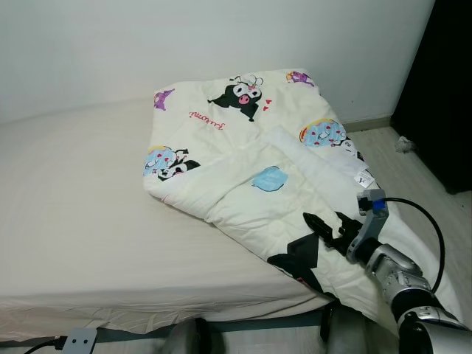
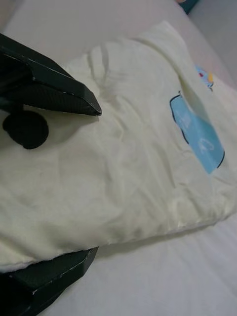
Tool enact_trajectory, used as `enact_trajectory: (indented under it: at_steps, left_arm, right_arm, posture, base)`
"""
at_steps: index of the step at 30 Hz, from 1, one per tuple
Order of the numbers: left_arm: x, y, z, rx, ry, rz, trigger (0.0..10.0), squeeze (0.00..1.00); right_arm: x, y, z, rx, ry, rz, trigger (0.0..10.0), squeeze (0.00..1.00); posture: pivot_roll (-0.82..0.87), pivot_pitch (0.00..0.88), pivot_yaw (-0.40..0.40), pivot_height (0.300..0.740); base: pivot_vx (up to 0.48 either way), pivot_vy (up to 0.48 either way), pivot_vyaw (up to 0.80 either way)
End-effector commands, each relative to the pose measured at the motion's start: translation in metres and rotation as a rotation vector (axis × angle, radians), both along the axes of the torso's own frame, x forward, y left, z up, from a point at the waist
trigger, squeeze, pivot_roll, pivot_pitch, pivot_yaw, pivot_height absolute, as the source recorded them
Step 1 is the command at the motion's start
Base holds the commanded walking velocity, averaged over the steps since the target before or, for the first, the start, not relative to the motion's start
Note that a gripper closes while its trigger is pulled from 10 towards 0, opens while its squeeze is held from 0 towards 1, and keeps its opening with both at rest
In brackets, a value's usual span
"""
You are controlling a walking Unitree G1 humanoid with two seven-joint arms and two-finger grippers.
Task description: Clean up the room
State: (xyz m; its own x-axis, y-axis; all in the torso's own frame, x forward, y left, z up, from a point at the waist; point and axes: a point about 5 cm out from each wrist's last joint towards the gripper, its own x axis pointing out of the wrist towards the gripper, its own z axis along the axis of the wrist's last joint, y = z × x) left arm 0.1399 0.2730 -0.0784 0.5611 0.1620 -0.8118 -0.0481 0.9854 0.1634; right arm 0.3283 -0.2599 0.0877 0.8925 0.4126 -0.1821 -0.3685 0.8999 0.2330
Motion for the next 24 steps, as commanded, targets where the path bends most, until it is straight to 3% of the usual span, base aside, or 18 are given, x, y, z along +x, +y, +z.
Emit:
enact_trajectory:
  at_steps: [1, 8, 12, 13, 15, 17, 19, 23, 24]
  left_arm:
    - [-0.01, -0.003, -0.005, -0.001, 0.04, 0.005, 10.0, 0.0]
    - [-0.009, -0.01, -0.008, -0.017, 0.047, 0.014, 10.0, 0.0]
    - [-0.007, -0.014, -0.009, -0.022, 0.047, 0.017, 10.0, 0.0]
    - [-0.007, -0.015, -0.009, -0.024, 0.048, 0.019, 10.0, 0.0]
    - [-0.006, -0.018, -0.01, -0.027, 0.051, 0.022, 10.0, 0.0]
    - [-0.004, -0.021, -0.01, -0.031, 0.053, 0.025, 10.0, 0.0]
    - [-0.003, -0.023, -0.01, -0.036, 0.051, 0.028, 10.0, 0.0]
    - [-0.001, -0.026, -0.011, -0.041, 0.049, 0.032, 10.0, 0.0]
    - [0.0, -0.028, -0.011, -0.044, 0.047, 0.035, 10.0, 0.0]
  right_arm:
    - [-0.003, 0.005, -0.004, 0.036, 0.004, 0.032, 10.0, 0.0]
    - [-0.005, 0.024, 0.0, 0.13, -0.058, 0.188, 10.0, 0.0]
    - [-0.008, 0.041, 0.003, 0.163, -0.084, 0.317, 10.0, 0.0]
    - [-0.011, 0.055, 0.0, 0.166, -0.075, 0.398, 10.0, 0.0]
    - [-0.022, 0.083, -0.007, 0.153, -0.046, 0.56, 10.0, 0.0]
    - [-0.043, 0.112, -0.024, 0.1, 0.025, 0.75, 10.0, 0.0]
    - [-0.056, 0.127, -0.037, 0.046, 0.08, 0.838, 10.0, 0.0]
    - [-0.069, 0.138, -0.054, -0.041, 0.142, 0.91, 10.0, 0.0]
    - [-0.08, 0.143, -0.064, -0.093, 0.185, 0.962, 10.0, 0.0]
  posture:
    - [0.02, 0.155, 0.17, 0.485]
    - [-0.01, 0.133, 0.152, 0.485]
    - [-0.02, 0.122, 0.144, 0.485]
    - [-0.03, 0.114, 0.139, 0.485]
    - [-0.04, 0.109, 0.136, 0.485]
    - [-0.05, 0.099, 0.131, 0.485]
    - [-0.05, 0.093, 0.125, 0.485]
    - [-0.06, 0.087, 0.118, 0.485]
    - [-0.06, 0.082, 0.114, 0.485]
  base:
    - [0.0, 0.0, 0.0]
    - [0.0, 0.0, 0.0]
    - [0.0, 0.0, 0.0]
    - [0.0, 0.0, 0.0]
    - [0.0, 0.0, 0.0]
    - [0.0, 0.0, 0.0]
    - [0.0, 0.0, 0.0]
    - [0.0, 0.0, 0.0]
    - [0.0, 0.0, 0.0]
